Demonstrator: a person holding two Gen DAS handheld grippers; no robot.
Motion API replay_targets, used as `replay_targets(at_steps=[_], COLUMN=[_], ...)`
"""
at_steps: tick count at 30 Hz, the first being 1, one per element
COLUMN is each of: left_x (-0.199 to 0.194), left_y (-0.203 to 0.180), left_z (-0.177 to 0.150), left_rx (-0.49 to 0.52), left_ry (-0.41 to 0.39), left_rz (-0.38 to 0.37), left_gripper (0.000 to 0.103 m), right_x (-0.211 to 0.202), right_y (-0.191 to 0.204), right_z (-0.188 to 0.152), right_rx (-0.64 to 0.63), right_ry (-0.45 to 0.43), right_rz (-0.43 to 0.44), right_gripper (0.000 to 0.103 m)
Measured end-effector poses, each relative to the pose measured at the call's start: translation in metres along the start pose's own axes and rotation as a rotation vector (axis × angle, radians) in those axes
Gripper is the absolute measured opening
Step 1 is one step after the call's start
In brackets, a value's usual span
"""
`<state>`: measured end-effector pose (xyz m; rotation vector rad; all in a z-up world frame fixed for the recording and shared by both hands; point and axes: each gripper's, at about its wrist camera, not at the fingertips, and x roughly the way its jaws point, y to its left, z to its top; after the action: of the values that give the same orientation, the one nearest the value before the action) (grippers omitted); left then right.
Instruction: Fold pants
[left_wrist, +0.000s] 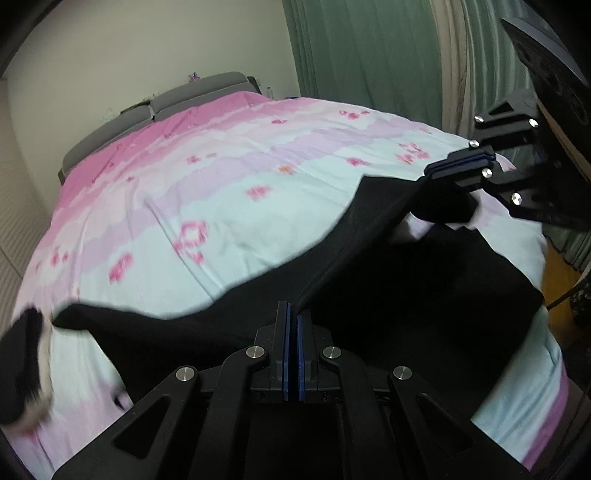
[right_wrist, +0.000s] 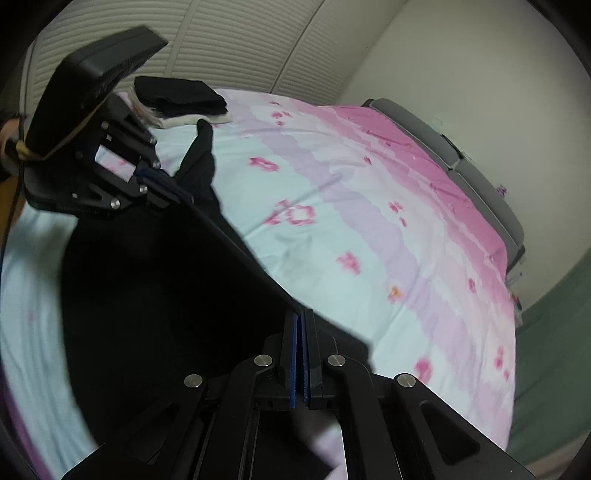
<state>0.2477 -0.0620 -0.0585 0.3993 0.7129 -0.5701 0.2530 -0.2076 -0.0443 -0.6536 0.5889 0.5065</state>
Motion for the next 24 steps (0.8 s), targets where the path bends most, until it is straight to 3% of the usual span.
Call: replay_targets(at_steps=[7, 11, 15, 24], left_x=[-0.013, -0.014, -0.019, -0.008], left_y=[-0.043, -0.060, -0.066, -0.072], left_z=[-0.061, -0.086, -0.105, -0.130], left_rx=[-0.045, -0.042, -0.085, -0.117], left_ry=[0.015, 0.038, 0.028, 0.023], left_rz=[-0.010, -0.011, -0.014, -0.004], left_gripper=[0.005, 0.005, 0.005, 0.005], right_x=[-0.029, -0.034, -0.037, -0.033], right_y=[0.089, 0.116, 0.133, 0.171], right_z=[-0.064, -0.090, -0.103, -0.121], right_rx=[0.086, 0.169, 0.219, 0.207], right_ry=[0.017, 0.034, 0.043, 0.066], right_rz=[-0.055, -0.042, -0.020, -0.023], right_gripper=[0.002, 0.002, 0.002, 0.002])
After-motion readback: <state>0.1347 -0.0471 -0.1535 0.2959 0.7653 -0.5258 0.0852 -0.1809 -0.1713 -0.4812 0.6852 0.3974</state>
